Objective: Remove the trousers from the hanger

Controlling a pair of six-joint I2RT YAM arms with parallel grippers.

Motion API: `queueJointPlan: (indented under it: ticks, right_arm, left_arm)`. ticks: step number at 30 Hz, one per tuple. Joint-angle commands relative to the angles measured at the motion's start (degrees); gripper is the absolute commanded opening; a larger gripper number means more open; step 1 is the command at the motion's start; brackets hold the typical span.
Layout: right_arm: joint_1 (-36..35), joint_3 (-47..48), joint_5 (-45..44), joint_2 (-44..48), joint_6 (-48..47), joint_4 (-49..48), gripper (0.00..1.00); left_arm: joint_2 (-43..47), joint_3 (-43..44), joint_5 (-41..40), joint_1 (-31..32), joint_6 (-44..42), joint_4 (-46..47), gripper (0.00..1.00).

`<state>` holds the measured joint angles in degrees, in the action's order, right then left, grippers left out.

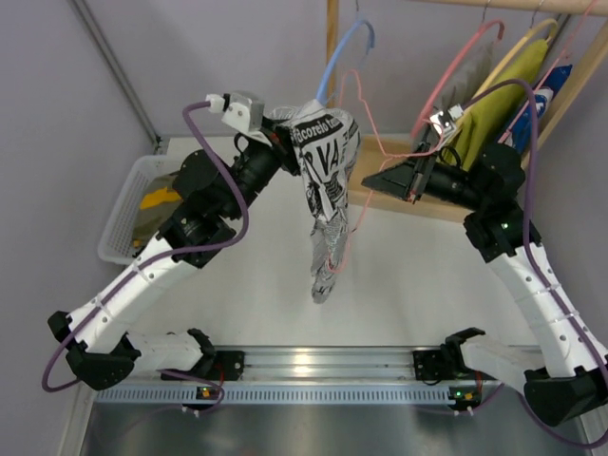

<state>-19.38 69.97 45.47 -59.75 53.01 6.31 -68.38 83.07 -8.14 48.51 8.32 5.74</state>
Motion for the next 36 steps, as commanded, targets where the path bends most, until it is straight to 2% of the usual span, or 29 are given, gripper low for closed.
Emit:
queueJointPlan:
  ticks: [1,5,13,24,29,35,36]
  right_arm:
    - [-0.5,-3.7,-1.3,0.8,-2.5,-1.8,0.00]
    - [-0.7,-8.6,-2.1,0.3,-1.4,-3.6,0.00]
    - [-0.6,-12.2,-2.0,-1.6,-2.7,-4.4,0.00]
    - [-0.6,-14.0,-1.8,-1.0,-5.0,-3.1,0.00]
    - [-0.7,-14.0,-1.4,-0.5,-6.3,-2.2,0.00]
    - [-0.8,-13.4,-0.3,0.1,-7.7,-0.8,0.00]
    - [-0.8,-13.5,-0.1,0.2,-7.9,-0.6,0.00]
  left_arm:
    - [-0.5,9.4,2.9,-0.6,8.5,4.7,0.00]
    - [-2.7,15.3,5.2,-0.6,10.2,4.5,0.00]
    - [-5.5,23.1,5.9,-0.6,11.4,4.3,0.00]
    - [-11.5,43.0,1.5,-2.7,0.8,4.8,0.00]
    - [-13.1,50.4,-0.6,-7.6,0.4,6.3,0.00]
    - [-9.1,48.5,-3.5,-16.9,0.4,6.8,0.00]
    - [-7.3,47.8,-4.8,-20.4,0.6,6.7,0.00]
